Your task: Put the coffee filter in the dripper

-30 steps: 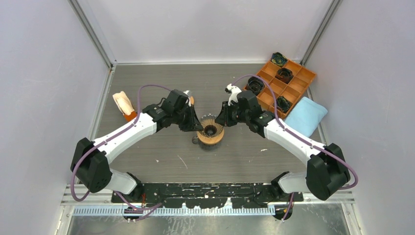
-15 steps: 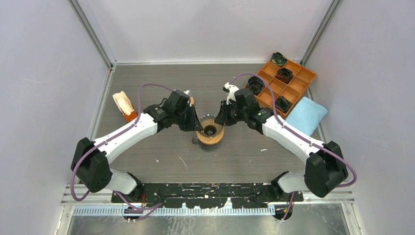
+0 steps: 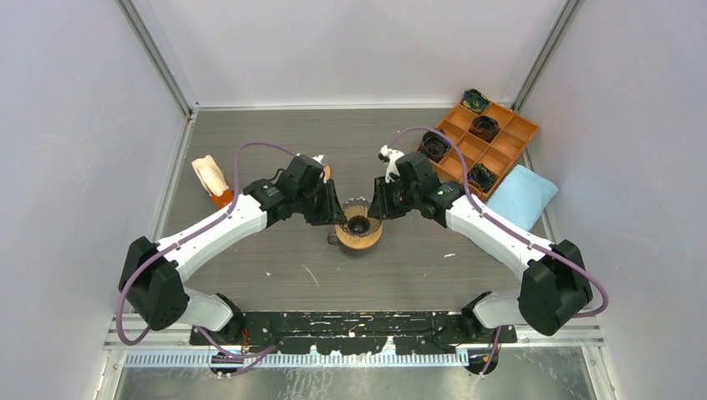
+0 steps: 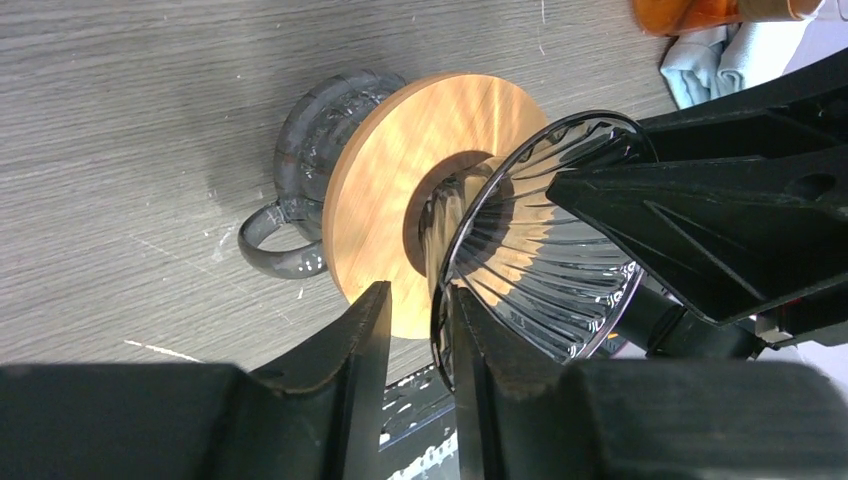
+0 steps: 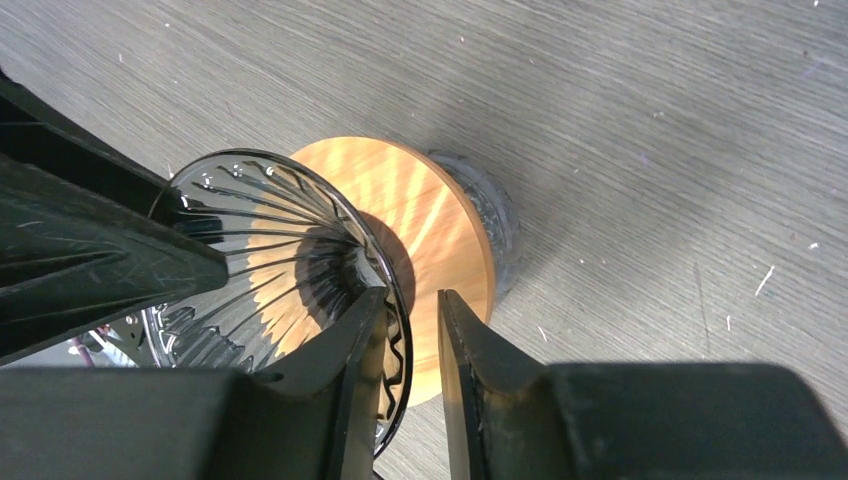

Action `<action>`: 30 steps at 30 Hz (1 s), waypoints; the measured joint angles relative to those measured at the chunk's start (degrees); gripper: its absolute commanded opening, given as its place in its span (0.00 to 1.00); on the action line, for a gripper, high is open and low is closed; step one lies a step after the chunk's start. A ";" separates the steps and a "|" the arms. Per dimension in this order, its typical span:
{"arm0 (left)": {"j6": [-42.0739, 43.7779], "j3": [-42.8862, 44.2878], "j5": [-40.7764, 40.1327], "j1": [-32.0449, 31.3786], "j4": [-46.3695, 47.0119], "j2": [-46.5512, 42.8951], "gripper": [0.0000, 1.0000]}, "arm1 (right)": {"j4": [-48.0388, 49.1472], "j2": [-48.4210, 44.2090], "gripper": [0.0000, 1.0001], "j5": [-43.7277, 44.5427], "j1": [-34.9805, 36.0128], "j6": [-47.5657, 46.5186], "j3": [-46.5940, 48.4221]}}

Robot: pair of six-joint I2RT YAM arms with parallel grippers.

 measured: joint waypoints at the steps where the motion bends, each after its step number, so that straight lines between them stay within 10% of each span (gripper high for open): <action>1: 0.07 0.00 -0.04 0.00 -0.24 -0.22 0.35 | -0.39 0.00 0.34 0.13 0.00 0.02 0.00; 11: 0.42 0.07 -1.57 -0.04 -3.45 -3.96 0.61 | -3.08 -1.16 0.52 0.70 0.00 0.68 2.62; 30: 6.91 1.95 -15.45 10.60 -18.01 -22.80 0.77 | -8.81 -14.12 0.88 12.09 -0.04 -3.58 7.91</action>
